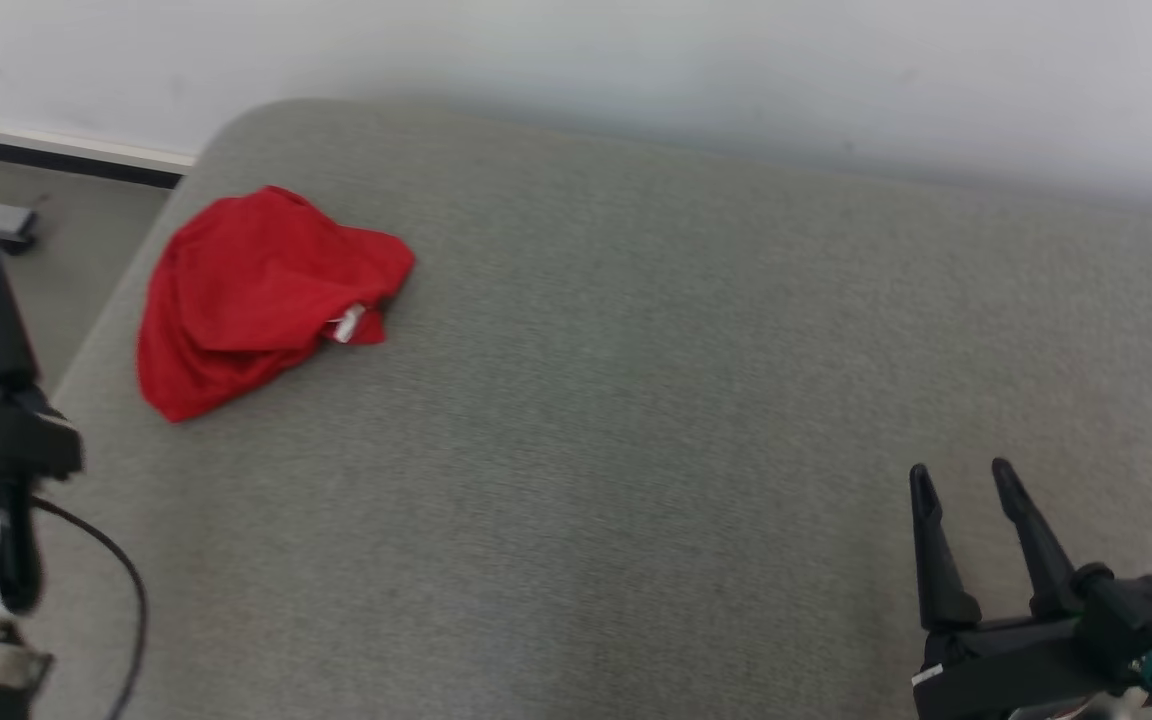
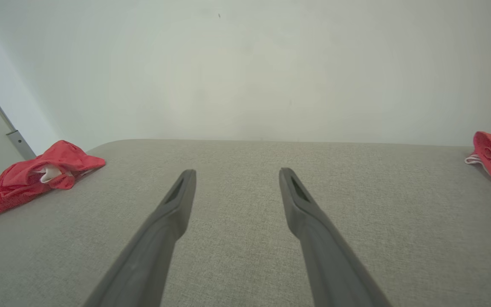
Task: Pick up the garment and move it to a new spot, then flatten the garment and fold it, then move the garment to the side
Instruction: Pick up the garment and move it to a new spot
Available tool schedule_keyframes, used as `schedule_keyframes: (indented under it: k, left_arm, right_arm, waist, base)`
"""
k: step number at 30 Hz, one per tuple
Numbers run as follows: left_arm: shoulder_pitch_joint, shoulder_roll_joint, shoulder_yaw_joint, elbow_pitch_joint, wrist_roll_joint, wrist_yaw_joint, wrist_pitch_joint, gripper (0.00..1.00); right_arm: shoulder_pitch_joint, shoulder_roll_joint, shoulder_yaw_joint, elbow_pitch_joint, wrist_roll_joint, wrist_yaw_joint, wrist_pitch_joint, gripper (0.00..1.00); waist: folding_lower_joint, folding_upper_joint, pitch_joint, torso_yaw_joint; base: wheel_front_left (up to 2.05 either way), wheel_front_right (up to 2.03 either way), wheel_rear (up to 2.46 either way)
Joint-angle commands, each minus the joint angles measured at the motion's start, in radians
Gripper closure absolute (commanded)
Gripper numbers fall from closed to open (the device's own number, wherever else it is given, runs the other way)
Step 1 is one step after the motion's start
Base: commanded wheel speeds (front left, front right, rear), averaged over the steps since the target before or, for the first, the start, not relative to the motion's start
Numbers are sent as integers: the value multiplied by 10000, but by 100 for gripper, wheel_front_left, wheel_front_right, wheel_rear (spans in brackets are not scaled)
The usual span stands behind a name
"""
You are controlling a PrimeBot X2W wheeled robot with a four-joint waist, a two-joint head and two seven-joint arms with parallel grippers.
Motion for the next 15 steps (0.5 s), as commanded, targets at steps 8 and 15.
schedule_keyframes:
  k: [8, 15]
  left_arm:
    - [-1861, 949, 227, 974, -68, -16, 418, 0]
    - [-2799, 1331, 105, 2311, -142, -154, 1077, 0]
  right_arm:
    - [-613, -128, -520, -216, -128, -18, -196, 0]
    - [-924, -208, -598, -365, -128, -18, -254, 0]
  waist:
    - [-1, -1, 2420, -2397]
    - [-1, -1, 2975, -2697]
  base:
    - [0, 0, 0]
    - [0, 0, 0]
